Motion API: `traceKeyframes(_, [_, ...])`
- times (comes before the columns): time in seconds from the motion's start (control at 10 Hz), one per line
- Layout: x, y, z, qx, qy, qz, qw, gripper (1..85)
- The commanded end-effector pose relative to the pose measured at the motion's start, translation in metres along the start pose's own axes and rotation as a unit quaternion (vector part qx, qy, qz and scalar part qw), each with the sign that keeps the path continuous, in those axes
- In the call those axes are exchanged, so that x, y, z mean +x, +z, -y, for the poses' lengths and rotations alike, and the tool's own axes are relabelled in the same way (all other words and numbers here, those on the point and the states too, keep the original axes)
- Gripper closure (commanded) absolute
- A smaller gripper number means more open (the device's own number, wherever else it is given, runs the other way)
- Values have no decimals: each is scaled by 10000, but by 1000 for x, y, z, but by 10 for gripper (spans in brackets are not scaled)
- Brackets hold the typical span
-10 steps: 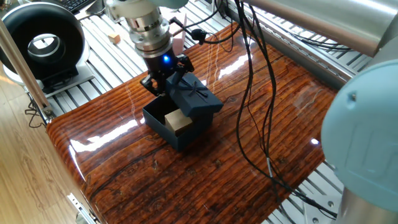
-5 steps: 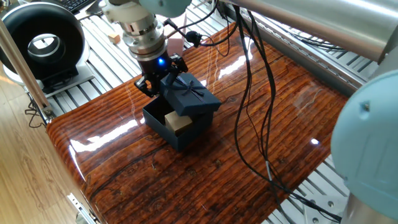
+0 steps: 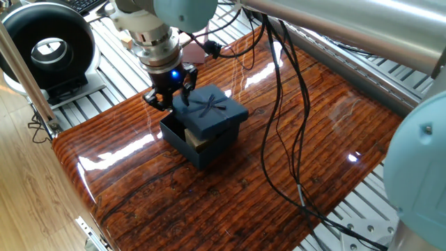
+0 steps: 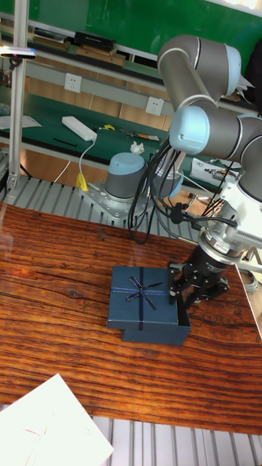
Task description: Cover the box
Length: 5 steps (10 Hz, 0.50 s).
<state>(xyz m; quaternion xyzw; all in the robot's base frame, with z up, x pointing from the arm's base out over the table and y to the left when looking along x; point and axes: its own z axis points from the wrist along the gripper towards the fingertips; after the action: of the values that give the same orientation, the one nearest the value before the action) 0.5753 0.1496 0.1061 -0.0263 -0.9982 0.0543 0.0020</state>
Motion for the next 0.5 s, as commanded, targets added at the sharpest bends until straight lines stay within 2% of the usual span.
traceKeyframes(0.0, [-2, -4, -29, -545, 341, 44, 9979, 473])
traceKeyframes(0.3, [-4, -6, -35, -687, 466, 70, 9965, 470])
traceKeyframes(0.4, [-1, -8, -17, -402, 201, -1, 9990, 470])
